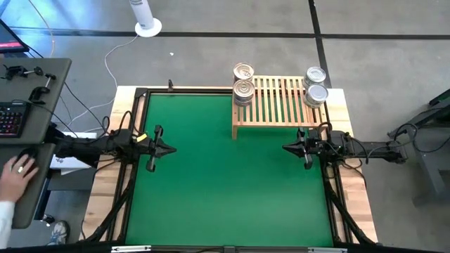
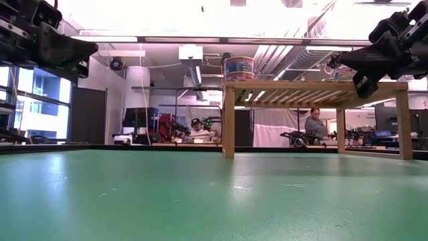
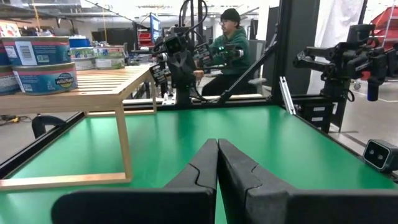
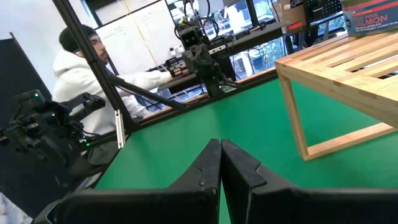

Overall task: Stack canned seafood by type on shelf
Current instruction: Return to Home Position

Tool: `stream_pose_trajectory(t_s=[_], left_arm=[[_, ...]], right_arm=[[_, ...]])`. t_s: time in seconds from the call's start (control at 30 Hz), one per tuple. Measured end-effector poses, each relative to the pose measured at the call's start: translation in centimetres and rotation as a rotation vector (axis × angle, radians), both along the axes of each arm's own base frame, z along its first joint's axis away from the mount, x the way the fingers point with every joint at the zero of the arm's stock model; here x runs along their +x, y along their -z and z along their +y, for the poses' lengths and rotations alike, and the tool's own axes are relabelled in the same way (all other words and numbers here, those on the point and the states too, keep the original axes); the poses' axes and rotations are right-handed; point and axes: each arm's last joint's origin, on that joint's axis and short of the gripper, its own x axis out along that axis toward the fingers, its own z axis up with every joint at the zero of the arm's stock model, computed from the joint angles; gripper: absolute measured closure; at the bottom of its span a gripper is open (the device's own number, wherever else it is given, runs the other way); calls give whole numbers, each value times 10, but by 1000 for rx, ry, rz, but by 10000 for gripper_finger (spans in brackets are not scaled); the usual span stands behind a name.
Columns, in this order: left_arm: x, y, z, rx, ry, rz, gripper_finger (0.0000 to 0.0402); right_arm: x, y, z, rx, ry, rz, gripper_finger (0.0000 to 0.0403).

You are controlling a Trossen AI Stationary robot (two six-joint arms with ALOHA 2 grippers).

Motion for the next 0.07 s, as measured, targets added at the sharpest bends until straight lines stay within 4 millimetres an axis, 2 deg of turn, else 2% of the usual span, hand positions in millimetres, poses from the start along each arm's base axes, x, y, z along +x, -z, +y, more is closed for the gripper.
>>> stream_pose_trajectory(t_s=[0.07], left_arm=[[0,0,0,0,0,0,402]], right_arm=[[0,0,0,0,0,0,400]])
